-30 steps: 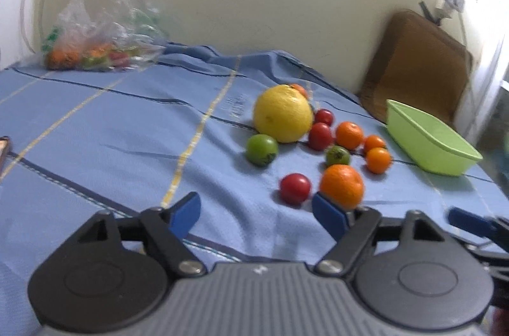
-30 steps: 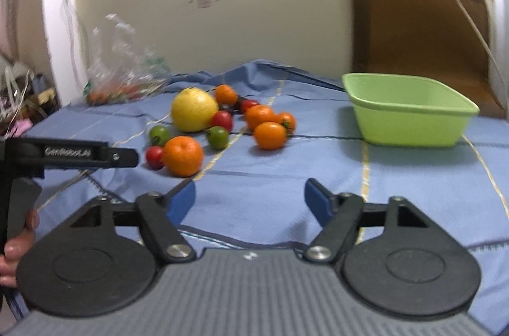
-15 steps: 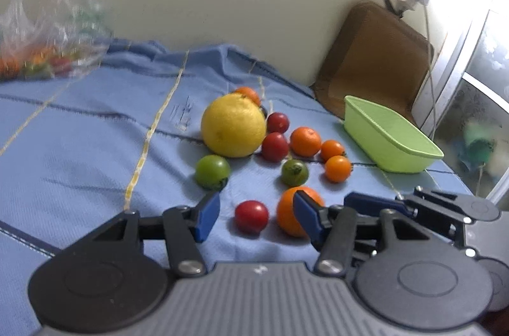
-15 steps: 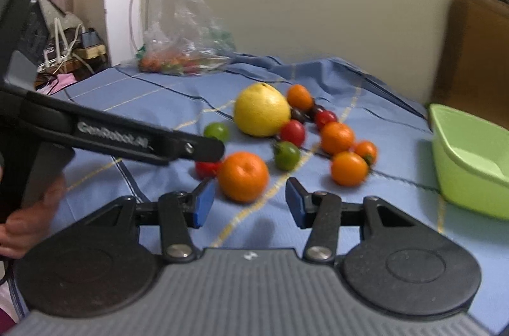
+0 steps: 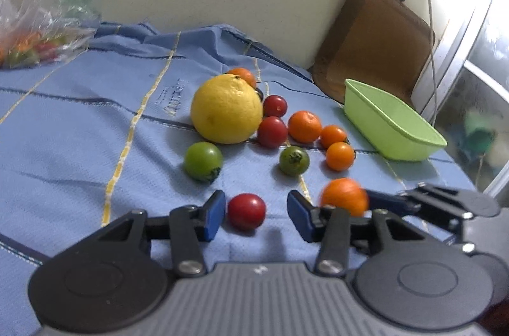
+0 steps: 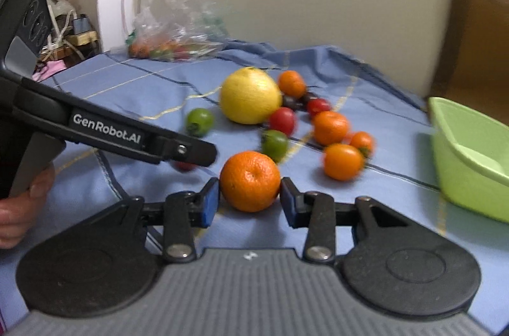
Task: Organize fruits
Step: 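Grasp the red tomato with the left tool while the right tool grasps an orange, then carry both fruits over the green basket and open both tools, then return both tools to the fruit on the cloth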
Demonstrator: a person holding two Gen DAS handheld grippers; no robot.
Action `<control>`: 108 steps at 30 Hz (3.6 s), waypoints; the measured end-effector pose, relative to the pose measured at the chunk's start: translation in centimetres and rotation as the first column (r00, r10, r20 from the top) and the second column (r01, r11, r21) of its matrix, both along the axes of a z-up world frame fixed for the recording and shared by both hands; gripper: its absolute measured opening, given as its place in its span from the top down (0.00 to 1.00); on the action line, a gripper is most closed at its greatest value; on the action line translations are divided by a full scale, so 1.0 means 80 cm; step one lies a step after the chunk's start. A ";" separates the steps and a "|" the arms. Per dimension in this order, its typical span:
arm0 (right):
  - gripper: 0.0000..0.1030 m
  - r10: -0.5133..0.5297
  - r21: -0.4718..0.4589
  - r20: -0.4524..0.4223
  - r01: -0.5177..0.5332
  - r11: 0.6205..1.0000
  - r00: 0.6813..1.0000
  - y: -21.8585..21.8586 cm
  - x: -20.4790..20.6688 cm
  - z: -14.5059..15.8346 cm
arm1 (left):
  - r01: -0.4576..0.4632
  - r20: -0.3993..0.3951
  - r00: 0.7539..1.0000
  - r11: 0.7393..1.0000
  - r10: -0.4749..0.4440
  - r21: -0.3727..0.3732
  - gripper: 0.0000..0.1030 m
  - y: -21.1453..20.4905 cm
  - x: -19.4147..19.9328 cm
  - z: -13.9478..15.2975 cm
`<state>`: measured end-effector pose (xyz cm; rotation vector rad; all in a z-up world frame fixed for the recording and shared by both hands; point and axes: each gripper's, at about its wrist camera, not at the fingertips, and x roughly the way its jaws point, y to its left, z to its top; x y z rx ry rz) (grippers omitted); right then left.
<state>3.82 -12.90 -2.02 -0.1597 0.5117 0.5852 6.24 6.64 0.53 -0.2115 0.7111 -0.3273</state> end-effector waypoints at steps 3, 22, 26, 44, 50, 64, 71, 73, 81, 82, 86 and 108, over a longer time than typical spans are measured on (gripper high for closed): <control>0.57 -0.057 0.014 0.008 0.057 0.998 0.998 -0.024 -0.007 0.001 | -0.041 0.029 0.999 0.997 0.039 0.063 0.74 -0.013 -0.006 -0.003; 0.58 -0.360 0.171 0.141 0.335 0.927 0.922 -0.161 0.026 0.033 | 0.178 0.095 0.982 0.974 -0.165 -0.137 0.74 -0.168 0.081 0.071; 0.57 -0.461 0.201 0.120 0.433 0.878 0.879 -0.209 0.054 0.040 | 0.234 0.101 0.970 0.960 -0.220 -0.156 0.74 -0.217 0.119 0.076; 0.44 -0.489 0.128 0.151 0.473 0.872 0.859 -0.236 0.091 0.012 | 0.219 0.021 0.976 0.971 -0.218 -0.099 0.57 -0.270 0.161 0.041; 0.45 -0.516 0.212 0.183 0.479 0.852 0.837 -0.243 0.062 0.020 | 0.178 0.083 0.983 0.959 -0.163 -0.222 0.57 -0.198 0.136 0.084; 0.45 -0.276 0.298 0.083 0.240 0.924 0.958 -0.150 -0.004 0.009 | -0.318 0.055 0.943 0.936 0.329 -0.153 0.56 0.052 0.026 0.041; 0.46 -0.198 0.292 -0.001 0.190 0.938 0.980 -0.094 0.002 0.006 | -0.323 0.047 0.943 0.942 0.328 -0.091 0.56 0.064 0.009 0.004; 0.48 -0.198 0.276 -0.012 0.193 0.941 0.980 -0.088 0.003 0.002 | -0.305 0.053 0.949 0.949 0.310 -0.083 0.56 0.061 0.008 -0.004; 0.58 -0.226 0.237 -0.089 0.241 0.941 0.970 -0.083 0.016 -0.003 | -0.233 0.141 0.962 0.972 0.235 -0.036 0.56 0.038 -0.004 -0.006; 0.58 -0.231 0.237 -0.091 0.247 0.940 0.969 -0.082 0.017 -0.003 | -0.227 0.159 0.961 0.974 0.227 -0.024 0.56 0.034 -0.006 -0.004; 0.58 -0.237 0.217 -0.064 0.246 0.945 0.969 -0.078 0.020 0.001 | -0.158 0.186 0.970 0.987 0.157 -0.007 0.56 0.015 -0.010 0.001; 0.68 0.037 0.087 -0.175 -0.022 0.996 0.984 -0.027 0.152 0.033 | 0.034 0.101 0.994 0.992 -0.047 0.125 0.59 -0.087 0.043 -0.008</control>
